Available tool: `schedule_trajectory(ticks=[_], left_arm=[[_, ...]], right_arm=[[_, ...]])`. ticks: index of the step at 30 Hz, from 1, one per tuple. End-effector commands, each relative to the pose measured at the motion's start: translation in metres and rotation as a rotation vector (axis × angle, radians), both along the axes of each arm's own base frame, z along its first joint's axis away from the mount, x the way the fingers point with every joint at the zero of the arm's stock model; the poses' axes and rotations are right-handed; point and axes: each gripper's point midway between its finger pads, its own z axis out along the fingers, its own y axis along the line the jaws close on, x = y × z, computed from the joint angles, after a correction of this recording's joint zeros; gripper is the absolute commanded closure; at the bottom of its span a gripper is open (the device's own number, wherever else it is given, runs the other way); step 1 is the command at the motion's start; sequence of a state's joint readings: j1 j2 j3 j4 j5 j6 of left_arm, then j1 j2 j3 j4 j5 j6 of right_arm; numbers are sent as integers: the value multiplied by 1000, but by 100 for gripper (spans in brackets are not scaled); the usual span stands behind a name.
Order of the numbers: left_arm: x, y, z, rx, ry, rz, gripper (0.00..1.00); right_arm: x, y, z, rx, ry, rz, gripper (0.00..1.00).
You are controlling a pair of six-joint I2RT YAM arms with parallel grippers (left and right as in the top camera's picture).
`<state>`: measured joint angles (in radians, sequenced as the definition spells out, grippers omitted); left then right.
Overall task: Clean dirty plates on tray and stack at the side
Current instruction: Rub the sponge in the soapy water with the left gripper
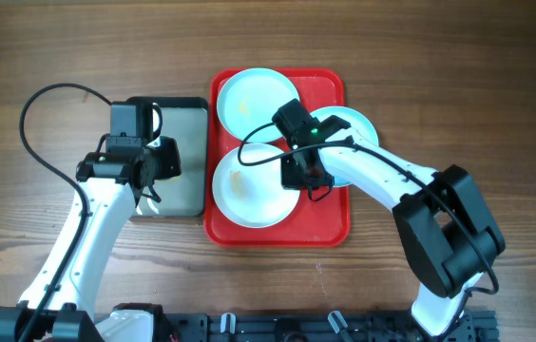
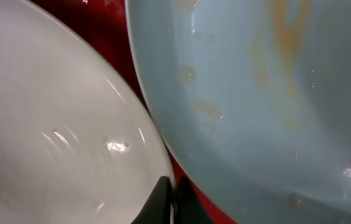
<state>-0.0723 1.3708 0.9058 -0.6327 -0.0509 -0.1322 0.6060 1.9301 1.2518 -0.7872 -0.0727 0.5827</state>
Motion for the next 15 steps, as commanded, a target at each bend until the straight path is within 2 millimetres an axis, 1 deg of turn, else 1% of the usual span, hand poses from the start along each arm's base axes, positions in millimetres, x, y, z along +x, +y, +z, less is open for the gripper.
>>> schedule_trajectory(ticks=[1, 3, 7, 11, 12, 15], left_arm=[[-4, -4, -4, -4, 20, -28, 96], [-8, -3, -6, -3, 37, -28, 96], [-8, -3, -6, -7, 38, -16, 96], [-8, 0, -6, -15, 36, 40, 96], [-7, 3, -6, -12, 33, 75, 96], [-4, 28, -1, 67, -9, 245, 96]], right_arm=[[6, -6, -4, -45, -21, -25, 96], [6, -6, -4, -45, -21, -24, 96], [6, -6, -4, -45, -21, -24, 96], [6, -6, -4, -46, -20, -24, 96], [6, -6, -4, -46, -20, -24, 96], [6, -6, -4, -45, -20, -25, 96]])
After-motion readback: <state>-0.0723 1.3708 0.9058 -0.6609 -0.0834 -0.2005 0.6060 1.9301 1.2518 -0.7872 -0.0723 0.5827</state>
